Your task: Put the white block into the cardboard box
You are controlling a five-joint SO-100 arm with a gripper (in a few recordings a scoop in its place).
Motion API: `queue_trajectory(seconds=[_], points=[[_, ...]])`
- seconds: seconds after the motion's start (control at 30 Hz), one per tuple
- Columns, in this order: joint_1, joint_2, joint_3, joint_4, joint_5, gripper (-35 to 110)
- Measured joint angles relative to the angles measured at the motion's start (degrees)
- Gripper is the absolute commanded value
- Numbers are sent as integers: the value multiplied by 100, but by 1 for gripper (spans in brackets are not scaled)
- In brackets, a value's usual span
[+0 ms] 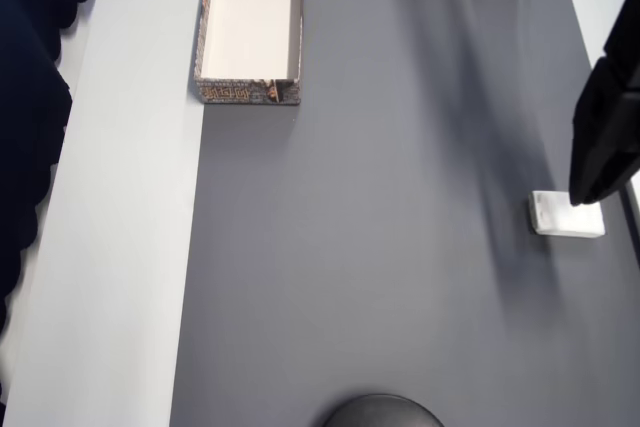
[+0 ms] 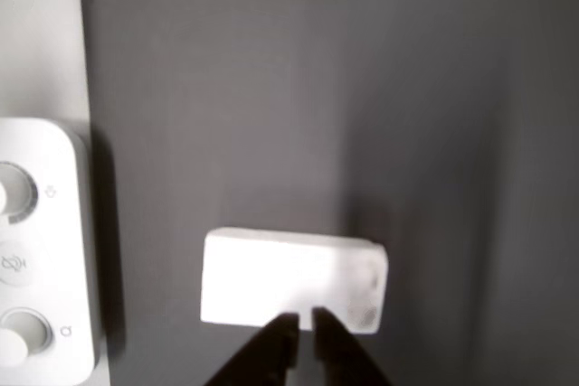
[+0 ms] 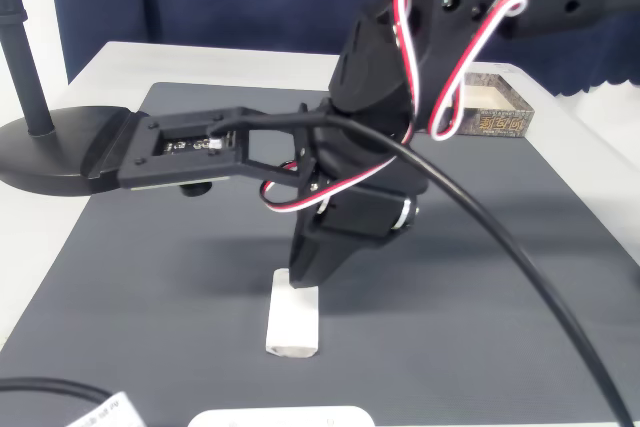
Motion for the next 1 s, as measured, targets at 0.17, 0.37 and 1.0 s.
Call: queue_trajectory(seconds=[0.17, 0.37, 1.0], points=[[0, 0, 0, 132, 0, -2], [0, 0, 0, 149, 0, -2], [-35, -132, -281, 264, 861, -2]])
